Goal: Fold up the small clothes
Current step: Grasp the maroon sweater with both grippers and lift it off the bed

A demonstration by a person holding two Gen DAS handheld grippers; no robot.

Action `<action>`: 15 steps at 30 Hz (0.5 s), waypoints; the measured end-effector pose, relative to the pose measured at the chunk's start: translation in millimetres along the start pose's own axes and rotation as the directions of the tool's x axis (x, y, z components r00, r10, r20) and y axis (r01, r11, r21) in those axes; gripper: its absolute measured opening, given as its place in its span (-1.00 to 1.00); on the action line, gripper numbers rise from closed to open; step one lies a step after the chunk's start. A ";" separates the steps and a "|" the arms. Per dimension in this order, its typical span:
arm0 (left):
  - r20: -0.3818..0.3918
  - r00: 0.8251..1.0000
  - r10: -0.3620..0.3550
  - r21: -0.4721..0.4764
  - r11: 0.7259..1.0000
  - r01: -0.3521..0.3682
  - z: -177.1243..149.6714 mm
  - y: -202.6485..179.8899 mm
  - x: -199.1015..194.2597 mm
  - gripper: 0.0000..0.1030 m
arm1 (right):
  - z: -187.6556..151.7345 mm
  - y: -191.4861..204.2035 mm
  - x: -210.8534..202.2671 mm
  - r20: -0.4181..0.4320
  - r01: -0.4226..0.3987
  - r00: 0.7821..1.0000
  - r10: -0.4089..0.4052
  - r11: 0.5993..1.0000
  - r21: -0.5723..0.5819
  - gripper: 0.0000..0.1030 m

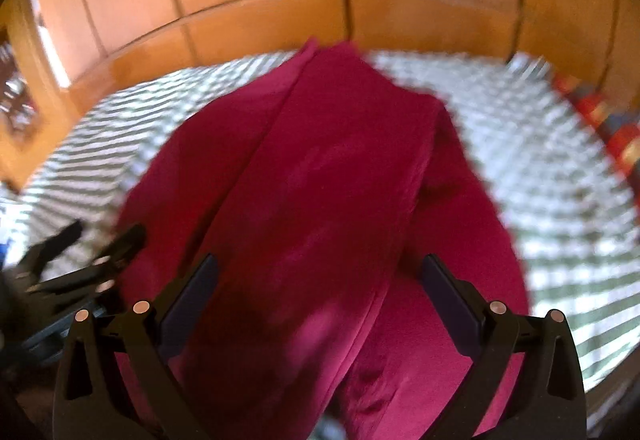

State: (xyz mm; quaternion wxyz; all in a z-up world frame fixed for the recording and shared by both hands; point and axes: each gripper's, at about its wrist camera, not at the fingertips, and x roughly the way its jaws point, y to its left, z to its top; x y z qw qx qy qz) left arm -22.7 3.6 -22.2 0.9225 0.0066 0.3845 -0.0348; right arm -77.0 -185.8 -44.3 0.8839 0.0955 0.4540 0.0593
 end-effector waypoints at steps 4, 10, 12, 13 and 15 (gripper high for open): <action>-0.027 0.997 -0.067 0.060 0.996 0.068 -17.5 1.0 -0.5 0.95 | -18.8 -18.4 -11.5 -0.092 -0.147 0.985 0.149 0.989 0.028 0.52; -0.066 0.991 -0.118 0.119 0.985 0.125 -41.4 2.4 -4.0 0.95 | -33.6 -15.7 -14.2 -0.160 -0.230 0.960 0.231 0.973 0.027 0.31; -0.076 0.990 -0.118 0.128 0.984 0.127 -46.2 3.0 -3.5 0.95 | -29.9 -10.1 -10.7 -0.158 -0.214 0.964 0.214 0.977 0.017 0.30; -0.078 0.990 -0.118 0.134 0.983 0.128 -47.1 3.0 -3.9 0.94 | -28.8 -6.6 -11.3 -0.148 -0.210 0.967 0.209 0.978 0.009 0.30; -0.075 0.991 -0.114 0.146 0.981 0.124 -48.0 2.9 -6.2 0.91 | -29.2 1.0 -14.7 -0.141 -0.208 0.969 0.203 0.978 -0.024 0.30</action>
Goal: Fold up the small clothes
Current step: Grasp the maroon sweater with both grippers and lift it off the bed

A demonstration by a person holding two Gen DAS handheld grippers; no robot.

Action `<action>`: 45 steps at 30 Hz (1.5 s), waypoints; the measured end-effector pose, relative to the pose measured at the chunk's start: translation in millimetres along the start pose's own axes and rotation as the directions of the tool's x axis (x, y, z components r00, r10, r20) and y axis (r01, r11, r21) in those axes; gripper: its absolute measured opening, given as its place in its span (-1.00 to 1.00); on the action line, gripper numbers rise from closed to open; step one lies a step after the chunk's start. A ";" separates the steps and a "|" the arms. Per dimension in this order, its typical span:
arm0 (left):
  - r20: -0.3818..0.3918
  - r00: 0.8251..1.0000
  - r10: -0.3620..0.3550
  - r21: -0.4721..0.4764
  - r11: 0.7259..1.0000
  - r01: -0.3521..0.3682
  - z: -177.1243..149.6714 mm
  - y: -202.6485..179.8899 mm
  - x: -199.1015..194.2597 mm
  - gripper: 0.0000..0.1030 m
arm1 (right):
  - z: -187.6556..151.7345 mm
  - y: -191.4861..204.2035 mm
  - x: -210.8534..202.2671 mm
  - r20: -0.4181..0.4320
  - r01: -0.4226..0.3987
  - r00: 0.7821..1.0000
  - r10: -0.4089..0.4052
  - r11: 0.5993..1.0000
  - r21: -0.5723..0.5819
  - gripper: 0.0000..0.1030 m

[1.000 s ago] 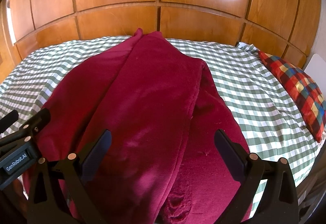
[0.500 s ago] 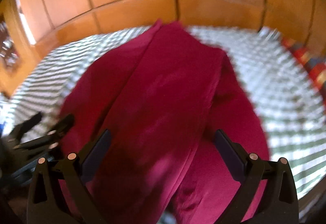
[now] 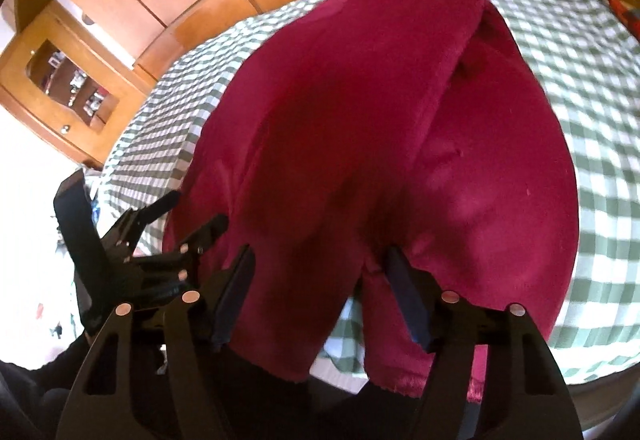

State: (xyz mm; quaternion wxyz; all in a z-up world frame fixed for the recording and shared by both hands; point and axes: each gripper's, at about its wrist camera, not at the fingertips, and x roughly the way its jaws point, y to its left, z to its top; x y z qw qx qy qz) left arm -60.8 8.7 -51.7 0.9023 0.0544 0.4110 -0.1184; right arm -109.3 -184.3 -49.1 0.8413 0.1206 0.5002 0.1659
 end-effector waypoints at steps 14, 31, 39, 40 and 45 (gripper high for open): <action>-0.011 0.992 -0.126 -0.057 0.990 0.125 8.4 23.6 -12.2 -0.90 | 24.2 37.3 -11.1 0.061 0.066 0.997 -0.051 0.963 -0.263 -0.85; 0.102 0.967 0.235 -0.304 0.933 -0.195 127.2 155.5 9.2 -0.92 | 180.5 -232.9 -113.6 0.199 0.773 0.570 -0.798 0.602 0.201 -0.86; 0.082 0.934 0.348 -0.394 0.872 -0.291 156.8 177.6 28.6 0.33 | 188.3 -267.0 -87.6 0.152 0.736 0.623 -0.768 0.640 0.219 0.51; 0.113 0.932 0.344 -0.399 0.875 -0.275 153.7 171.9 21.1 0.36 | 182.8 -260.7 -88.4 0.175 0.724 0.632 -0.755 0.656 0.215 0.62; 0.164 0.984 0.073 -0.352 0.936 -0.011 118.7 135.4 5.9 0.28 | 120.1 -199.2 -88.5 0.163 0.489 0.846 -0.508 0.861 0.142 0.63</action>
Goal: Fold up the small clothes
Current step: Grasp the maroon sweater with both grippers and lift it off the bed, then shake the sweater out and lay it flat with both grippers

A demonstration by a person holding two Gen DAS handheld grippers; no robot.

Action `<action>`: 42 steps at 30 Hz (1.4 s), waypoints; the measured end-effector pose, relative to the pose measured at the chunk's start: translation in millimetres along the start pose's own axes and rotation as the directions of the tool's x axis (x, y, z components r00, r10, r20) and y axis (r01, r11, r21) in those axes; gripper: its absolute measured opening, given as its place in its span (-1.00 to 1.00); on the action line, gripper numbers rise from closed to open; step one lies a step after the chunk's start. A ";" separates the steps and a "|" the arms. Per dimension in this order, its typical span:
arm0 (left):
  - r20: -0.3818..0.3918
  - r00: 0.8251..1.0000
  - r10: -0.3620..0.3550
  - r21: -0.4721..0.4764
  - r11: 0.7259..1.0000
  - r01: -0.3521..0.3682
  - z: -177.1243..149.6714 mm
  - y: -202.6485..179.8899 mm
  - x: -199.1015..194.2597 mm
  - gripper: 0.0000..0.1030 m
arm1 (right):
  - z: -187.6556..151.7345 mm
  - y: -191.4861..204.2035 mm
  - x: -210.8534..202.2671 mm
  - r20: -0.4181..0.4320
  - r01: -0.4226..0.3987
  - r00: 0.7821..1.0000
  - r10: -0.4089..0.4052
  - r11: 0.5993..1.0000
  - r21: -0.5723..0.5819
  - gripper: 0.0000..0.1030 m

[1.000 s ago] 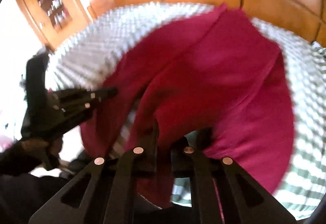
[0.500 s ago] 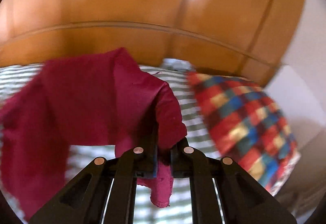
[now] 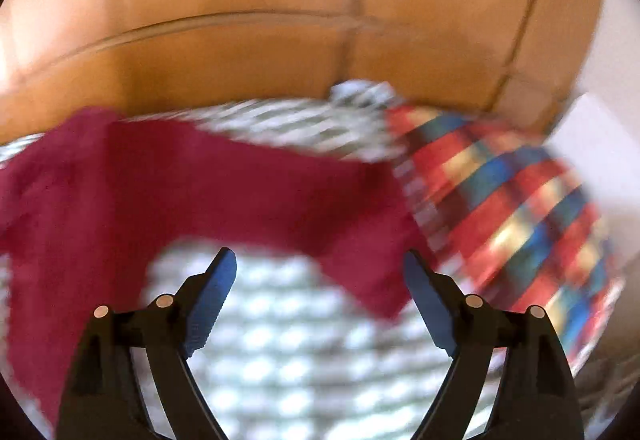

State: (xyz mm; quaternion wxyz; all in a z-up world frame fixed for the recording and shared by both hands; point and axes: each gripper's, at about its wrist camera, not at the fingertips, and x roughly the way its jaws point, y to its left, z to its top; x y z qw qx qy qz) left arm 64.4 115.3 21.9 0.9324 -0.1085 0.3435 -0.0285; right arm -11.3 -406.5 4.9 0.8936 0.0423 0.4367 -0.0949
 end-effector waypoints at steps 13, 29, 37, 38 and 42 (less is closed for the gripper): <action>-0.352 0.845 -0.402 0.027 0.898 0.439 -126.3 -110.8 32.4 -0.17 | -150.5 87.6 -20.3 -0.363 -0.424 0.845 0.392 0.906 -0.010 -0.62; -0.239 0.862 -0.447 -0.018 0.890 0.456 0.9 -21.8 -68.7 -0.82 | -81.4 66.4 -113.3 -0.161 -0.487 0.871 0.463 0.858 -0.166 -0.85; -0.418 0.893 -0.169 0.073 0.973 0.218 -65.7 -4.7 -15.3 -0.59 | -149.1 87.2 -62.0 -0.439 -0.403 0.865 0.242 0.858 -0.319 -0.85; -0.432 0.883 -0.182 0.038 0.975 0.220 -69.5 0.8 -11.7 -0.34 | -150.0 85.6 -60.5 -0.451 -0.385 0.867 0.213 0.860 -0.334 -0.85; -0.390 0.898 -0.203 -0.071 0.979 0.191 -74.6 30.6 -16.1 0.03 | -128.4 68.1 -67.1 -0.441 -0.354 0.874 0.206 0.891 -0.286 -0.04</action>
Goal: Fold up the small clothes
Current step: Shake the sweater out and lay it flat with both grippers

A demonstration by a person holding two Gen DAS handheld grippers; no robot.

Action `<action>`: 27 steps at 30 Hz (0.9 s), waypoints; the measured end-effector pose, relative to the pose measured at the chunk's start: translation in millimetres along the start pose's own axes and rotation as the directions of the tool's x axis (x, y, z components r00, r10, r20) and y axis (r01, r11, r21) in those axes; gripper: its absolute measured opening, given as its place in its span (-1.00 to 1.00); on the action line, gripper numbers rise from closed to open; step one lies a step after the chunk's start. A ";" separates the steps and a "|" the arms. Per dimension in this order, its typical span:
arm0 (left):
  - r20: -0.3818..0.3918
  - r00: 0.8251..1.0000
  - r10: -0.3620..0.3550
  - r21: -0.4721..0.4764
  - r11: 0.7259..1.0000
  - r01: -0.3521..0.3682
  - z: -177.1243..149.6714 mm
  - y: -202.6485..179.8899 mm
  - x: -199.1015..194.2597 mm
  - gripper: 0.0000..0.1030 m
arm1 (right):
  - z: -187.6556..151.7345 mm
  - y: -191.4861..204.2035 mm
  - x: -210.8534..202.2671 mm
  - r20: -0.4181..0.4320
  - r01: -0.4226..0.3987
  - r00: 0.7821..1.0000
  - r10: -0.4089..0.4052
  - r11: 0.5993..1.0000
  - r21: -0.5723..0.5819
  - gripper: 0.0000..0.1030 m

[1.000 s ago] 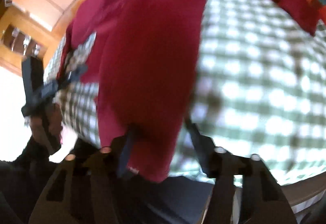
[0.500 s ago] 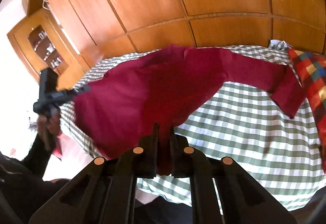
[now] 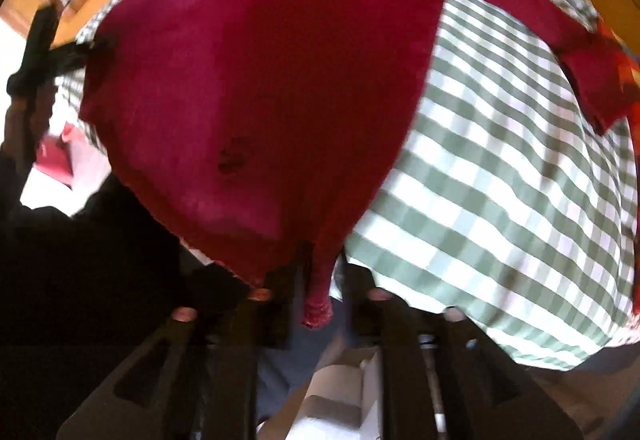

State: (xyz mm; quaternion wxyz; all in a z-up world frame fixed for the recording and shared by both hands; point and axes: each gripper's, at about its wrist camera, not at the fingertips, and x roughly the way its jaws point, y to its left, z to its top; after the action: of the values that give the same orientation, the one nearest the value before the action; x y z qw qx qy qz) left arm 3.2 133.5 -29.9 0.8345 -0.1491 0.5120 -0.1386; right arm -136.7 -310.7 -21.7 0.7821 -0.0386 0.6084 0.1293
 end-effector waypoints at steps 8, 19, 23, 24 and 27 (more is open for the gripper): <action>0.238 0.898 0.370 0.002 0.924 -0.381 8.9 30.2 -39.9 0.03 | 70.1 17.0 -27.8 0.237 -0.029 0.971 0.030 1.000 -0.006 0.35; 0.210 0.823 0.527 0.210 0.798 -0.565 2.6 25.0 20.2 0.44 | 139.3 77.5 48.7 0.262 -0.155 0.953 0.152 0.988 -0.007 0.35; 0.189 0.832 0.522 0.146 0.822 -0.550 22.2 44.3 16.6 -0.82 | 138.5 84.4 57.8 0.273 -0.147 0.951 0.142 0.989 0.000 0.35; 0.196 0.838 0.509 0.101 0.840 -0.533 30.1 52.4 6.6 -0.83 | 139.0 86.4 59.9 0.273 -0.148 0.951 0.142 0.989 -0.001 0.35; 0.245 0.855 0.457 -0.101 0.889 -0.446 61.4 94.4 -45.3 -0.83 | 143.3 93.9 70.4 0.270 -0.142 0.953 0.137 0.990 -0.003 0.35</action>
State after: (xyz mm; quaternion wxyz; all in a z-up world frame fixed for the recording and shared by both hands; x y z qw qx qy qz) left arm 45.9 244.0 -3.5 0.9007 -0.0591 0.4203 0.0923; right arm -9.3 -178.1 -43.4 0.8468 0.0287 0.4984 0.1833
